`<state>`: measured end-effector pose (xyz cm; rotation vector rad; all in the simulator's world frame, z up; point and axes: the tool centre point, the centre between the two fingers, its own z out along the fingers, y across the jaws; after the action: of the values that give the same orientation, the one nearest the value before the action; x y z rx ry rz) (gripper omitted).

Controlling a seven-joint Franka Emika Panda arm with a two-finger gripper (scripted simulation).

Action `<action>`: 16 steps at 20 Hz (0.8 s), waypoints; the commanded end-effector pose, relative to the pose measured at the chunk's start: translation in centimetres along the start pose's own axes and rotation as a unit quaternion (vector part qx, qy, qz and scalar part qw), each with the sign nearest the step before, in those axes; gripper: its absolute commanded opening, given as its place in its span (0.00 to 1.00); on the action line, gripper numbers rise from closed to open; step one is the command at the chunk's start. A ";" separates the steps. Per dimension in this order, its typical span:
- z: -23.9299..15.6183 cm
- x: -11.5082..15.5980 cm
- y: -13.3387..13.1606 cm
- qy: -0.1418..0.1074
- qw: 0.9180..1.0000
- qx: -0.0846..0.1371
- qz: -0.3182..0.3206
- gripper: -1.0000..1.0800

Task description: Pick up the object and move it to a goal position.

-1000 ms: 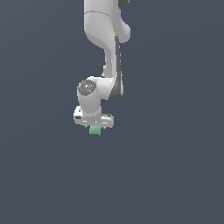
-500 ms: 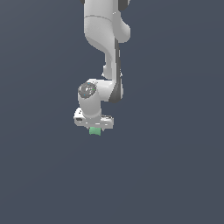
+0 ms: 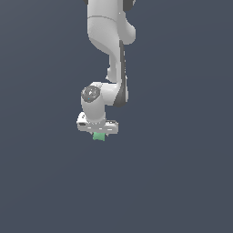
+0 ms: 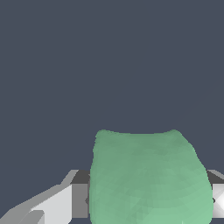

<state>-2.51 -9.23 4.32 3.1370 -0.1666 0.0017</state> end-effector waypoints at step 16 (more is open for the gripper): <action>-5.7 6.7 -4.5 0.000 1.000 0.000 0.000 0.00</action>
<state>3.70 -5.89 9.33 3.1367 -0.1658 0.0018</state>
